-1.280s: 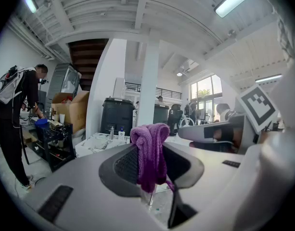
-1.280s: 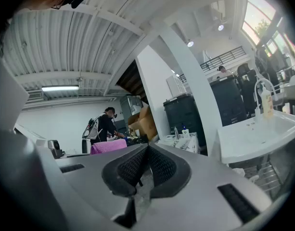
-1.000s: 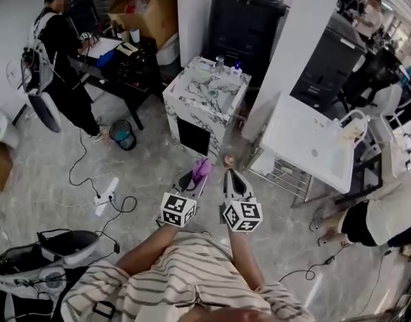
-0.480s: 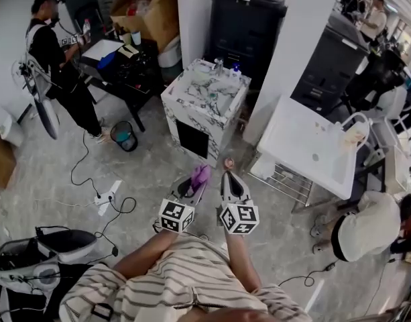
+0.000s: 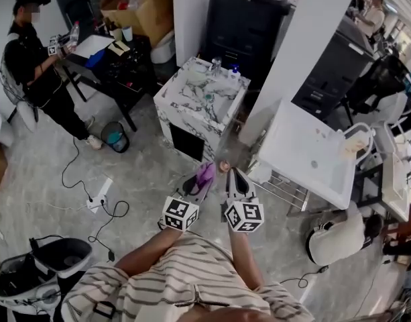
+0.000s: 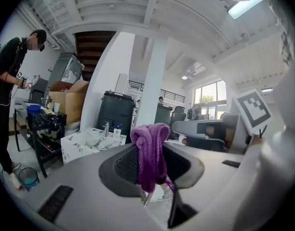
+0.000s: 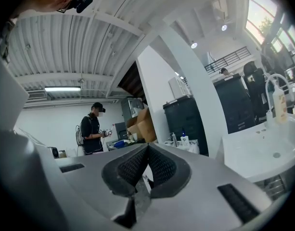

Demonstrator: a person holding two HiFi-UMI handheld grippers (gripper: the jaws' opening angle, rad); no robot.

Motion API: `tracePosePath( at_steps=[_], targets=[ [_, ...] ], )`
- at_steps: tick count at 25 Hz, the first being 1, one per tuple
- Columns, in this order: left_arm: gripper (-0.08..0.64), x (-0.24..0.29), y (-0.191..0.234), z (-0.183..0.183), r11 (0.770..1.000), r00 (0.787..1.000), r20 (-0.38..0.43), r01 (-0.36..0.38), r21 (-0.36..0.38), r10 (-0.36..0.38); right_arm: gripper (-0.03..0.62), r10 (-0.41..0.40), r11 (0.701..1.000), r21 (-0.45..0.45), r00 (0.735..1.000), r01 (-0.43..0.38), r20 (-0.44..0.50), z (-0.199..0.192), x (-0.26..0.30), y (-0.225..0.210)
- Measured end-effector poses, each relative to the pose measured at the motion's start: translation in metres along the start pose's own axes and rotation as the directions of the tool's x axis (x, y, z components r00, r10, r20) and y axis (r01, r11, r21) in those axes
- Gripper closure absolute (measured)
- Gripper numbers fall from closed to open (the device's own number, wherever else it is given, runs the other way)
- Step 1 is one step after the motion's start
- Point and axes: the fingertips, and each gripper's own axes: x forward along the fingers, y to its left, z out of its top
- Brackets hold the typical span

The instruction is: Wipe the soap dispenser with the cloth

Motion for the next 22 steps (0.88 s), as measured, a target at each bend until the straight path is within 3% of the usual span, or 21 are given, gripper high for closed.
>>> tracePosePath(
  at_steps=[10,22],
  targets=[
    [0.44,0.116,0.107,0.05,0.999,0.999,-0.013,0.035,0.032,-0.034,0.585,-0.043,0.999,0.029,0.999,0.043,-0.002,0.021,0.151,-0.043],
    [0.44,0.255,0.207,0.097,0.988,0.987,-0.066,0.151,0.036,-0.149,0.584,-0.153,0.988,0.026,0.987,0.155,-0.04,0.05,0.307,-0.097]
  ],
)
